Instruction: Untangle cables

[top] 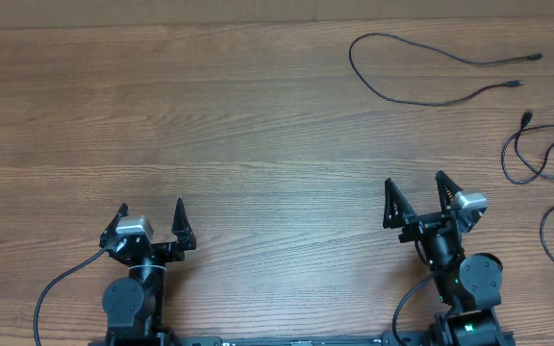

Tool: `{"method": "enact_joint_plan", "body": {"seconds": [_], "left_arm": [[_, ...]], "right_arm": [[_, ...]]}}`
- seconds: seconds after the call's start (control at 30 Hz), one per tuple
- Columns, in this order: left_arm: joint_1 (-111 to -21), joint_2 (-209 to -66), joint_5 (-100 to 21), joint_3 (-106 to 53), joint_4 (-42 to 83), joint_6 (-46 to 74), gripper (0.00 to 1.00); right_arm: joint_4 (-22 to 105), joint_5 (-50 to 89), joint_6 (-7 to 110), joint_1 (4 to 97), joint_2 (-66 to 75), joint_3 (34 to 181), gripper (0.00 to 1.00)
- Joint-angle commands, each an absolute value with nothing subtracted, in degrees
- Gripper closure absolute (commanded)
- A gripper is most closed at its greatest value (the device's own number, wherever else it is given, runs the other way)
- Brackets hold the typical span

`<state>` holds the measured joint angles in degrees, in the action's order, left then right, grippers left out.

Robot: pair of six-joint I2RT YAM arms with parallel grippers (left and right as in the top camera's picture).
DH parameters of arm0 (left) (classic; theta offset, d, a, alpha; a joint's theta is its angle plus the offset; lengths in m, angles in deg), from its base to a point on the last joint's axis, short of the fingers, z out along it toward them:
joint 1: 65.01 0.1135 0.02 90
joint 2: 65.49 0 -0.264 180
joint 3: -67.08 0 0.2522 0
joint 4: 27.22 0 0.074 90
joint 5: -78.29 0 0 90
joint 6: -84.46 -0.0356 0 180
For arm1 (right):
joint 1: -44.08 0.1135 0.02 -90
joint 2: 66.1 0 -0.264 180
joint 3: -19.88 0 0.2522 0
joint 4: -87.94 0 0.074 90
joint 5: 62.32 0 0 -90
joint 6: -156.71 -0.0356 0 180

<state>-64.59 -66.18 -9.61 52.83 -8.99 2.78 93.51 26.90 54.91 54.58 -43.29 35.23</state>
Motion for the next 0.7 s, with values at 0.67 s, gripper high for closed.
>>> {"method": "enact_joint_plan", "body": {"seconds": [0.67], "left_arm": [[-64.3,-65.7,-9.9,53.0,-9.0,1.3,0.00]], "right_arm": [[69.3,28.8,63.2,49.6,-66.0,34.1,0.00]]}}
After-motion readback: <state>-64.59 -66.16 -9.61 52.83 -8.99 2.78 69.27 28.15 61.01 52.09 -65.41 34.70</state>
